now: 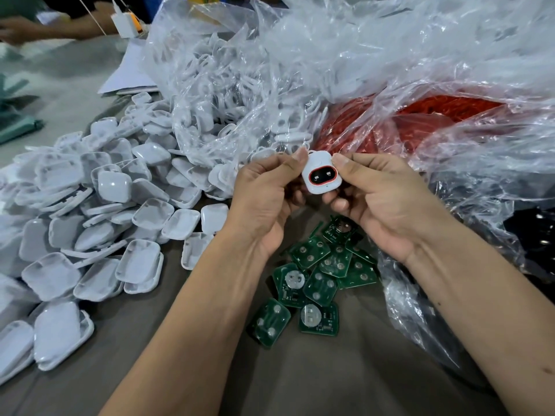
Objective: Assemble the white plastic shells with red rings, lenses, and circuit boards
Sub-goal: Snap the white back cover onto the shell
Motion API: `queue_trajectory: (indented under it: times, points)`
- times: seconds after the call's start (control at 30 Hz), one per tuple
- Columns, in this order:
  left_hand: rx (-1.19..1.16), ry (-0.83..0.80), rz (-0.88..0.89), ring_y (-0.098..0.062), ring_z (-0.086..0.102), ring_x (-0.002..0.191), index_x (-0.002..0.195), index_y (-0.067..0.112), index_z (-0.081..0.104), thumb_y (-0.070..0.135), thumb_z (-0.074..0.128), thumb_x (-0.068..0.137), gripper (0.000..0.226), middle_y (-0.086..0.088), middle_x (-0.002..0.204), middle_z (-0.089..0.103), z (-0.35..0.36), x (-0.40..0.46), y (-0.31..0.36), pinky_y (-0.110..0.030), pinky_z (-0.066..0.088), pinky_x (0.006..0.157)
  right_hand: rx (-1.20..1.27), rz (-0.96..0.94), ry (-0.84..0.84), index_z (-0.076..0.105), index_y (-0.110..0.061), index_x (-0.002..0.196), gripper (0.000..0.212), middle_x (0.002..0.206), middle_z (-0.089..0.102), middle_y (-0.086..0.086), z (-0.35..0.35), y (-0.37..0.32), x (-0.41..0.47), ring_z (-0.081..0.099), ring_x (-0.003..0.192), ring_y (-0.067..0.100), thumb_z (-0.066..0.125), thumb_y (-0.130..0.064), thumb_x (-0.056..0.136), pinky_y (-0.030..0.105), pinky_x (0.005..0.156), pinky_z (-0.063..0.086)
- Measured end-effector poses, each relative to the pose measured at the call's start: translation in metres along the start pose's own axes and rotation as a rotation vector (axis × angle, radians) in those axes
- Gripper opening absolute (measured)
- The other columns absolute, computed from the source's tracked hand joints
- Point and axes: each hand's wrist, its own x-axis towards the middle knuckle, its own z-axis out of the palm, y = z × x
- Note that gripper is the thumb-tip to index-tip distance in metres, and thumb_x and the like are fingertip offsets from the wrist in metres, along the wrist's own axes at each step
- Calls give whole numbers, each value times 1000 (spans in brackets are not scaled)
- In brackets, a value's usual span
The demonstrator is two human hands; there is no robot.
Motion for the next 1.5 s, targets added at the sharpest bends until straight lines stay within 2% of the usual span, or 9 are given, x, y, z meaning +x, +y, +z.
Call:
queue_trajectory:
  times: [0.4, 0.57, 0.7, 0.9, 1.1, 1.2, 1.33, 1.43, 1.5]
  points:
    - [217, 109, 206, -17, 65, 55, 91, 3, 77, 20, 72, 96, 19, -13, 71, 72, 13, -1, -8, -26, 55, 51, -48, -40, 36, 65, -5, 109, 17, 80, 75, 11, 6, -5, 0, 72, 65, 22, 50, -13, 109, 26, 48, 56]
    - [313, 181, 316, -18, 63, 51, 80, 7, 75, 22, 76, 94, 21, -11, 61, 67, 30, 8, 12, -29, 53, 52, 19, -84, -4, 64, -10, 121, 19, 81, 73, 12, 14, -25, 5, 68, 64, 22, 57, -18, 106, 24, 46, 51]
    - [412, 185, 414, -21, 68, 56, 66, 13, 74, 26, 75, 93, 30, -5, 60, 70, 51, 27, 37, -40, 60, 65, -24, -161, 97, 64, -3, 121, 22, 71, 69, 7, 26, -53, 26, 60, 53, 15, 64, -2, 99, 21, 43, 44]
    - [540, 262, 483, -33, 73, 86, 79, 12, 74, 19, 67, 92, 17, -7, 81, 74, 94, 100, 78, -46, 61, 83, 23, -243, 233, 64, -5, 89, 12, 63, 60, 5, 33, -117, 94, 62, 59, 17, 64, 5, 95, 18, 45, 47]
    - [983, 252, 546, -29, 63, 108, 118, 16, 64, 16, 61, 84, 34, -8, 115, 69, 115, 140, 82, -31, 49, 87, -162, -142, 314, 54, -4, 107, 14, 87, 58, 10, 8, -177, 201, 60, 64, 16, 49, 8, 103, 18, 43, 50]
    - [1212, 174, 485, -32, 61, 115, 125, 16, 62, 21, 61, 86, 39, -10, 126, 65, 117, 157, 82, -29, 41, 81, -167, -81, 345, 56, -3, 96, 25, 99, 58, 14, -5, -190, 236, 62, 70, 17, 38, 12, 105, 20, 48, 55]
    - [1331, 169, 431, -33, 63, 110, 121, 17, 67, 22, 63, 85, 36, -10, 124, 65, 118, 171, 82, -30, 41, 76, -120, -59, 294, 53, -7, 96, 24, 136, 57, 15, -13, -194, 258, 68, 116, 26, 43, 15, 101, 30, 79, 63]
    - [1354, 177, 427, -31, 58, 91, 108, 14, 69, 22, 63, 82, 28, -8, 108, 63, 117, 174, 81, -31, 42, 72, -108, -95, 294, 55, -11, 95, 30, 116, 55, 8, -21, -188, 257, 70, 108, 19, 44, 16, 99, 23, 51, 56]
    - [1362, 184, 422, -30, 54, 84, 99, 14, 67, 20, 63, 80, 20, -7, 99, 59, 116, 174, 81, -30, 41, 69, -129, -137, 333, 60, -8, 108, 30, 135, 59, 18, -26, -184, 252, 73, 93, 21, 41, 13, 101, 22, 49, 55]
